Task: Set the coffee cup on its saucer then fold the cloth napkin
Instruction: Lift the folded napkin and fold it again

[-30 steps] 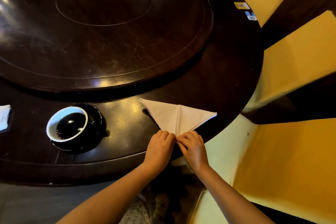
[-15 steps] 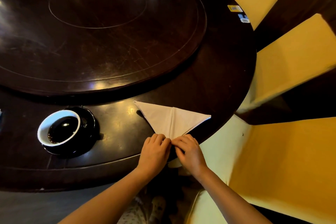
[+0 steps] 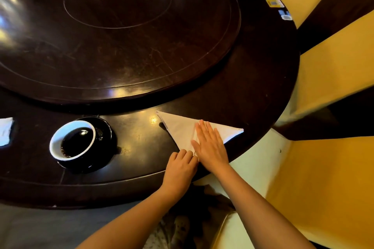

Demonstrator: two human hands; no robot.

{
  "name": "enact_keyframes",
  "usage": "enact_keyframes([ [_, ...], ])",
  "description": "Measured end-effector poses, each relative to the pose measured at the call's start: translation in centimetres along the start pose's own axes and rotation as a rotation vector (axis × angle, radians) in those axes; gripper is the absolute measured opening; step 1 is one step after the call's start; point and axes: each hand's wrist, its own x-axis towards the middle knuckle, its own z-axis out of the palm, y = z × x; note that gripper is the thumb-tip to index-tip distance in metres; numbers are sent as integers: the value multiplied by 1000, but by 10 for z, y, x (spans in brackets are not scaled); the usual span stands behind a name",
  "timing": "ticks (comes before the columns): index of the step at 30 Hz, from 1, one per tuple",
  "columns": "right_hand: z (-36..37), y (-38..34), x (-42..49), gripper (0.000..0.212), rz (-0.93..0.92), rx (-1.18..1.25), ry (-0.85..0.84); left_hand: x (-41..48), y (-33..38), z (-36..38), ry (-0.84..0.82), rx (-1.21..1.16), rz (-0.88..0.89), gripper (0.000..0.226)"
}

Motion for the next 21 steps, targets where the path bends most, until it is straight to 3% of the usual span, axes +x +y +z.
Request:
enact_keyframes([
  [4,-5,44,-7,56,126,-14,55,0,0,5,-17,29,9,25],
  [10,-33,111,-11,55,332,-47,-24,-2,-1,5,-58,-3,0,34],
  [15,-50,109,-23,48,118,242,32,0,-4,2,-81,6,8,39],
  [21,-43,94,-52,42,31,269,77,-10,-20,-8,-40,-10,-38,40],
])
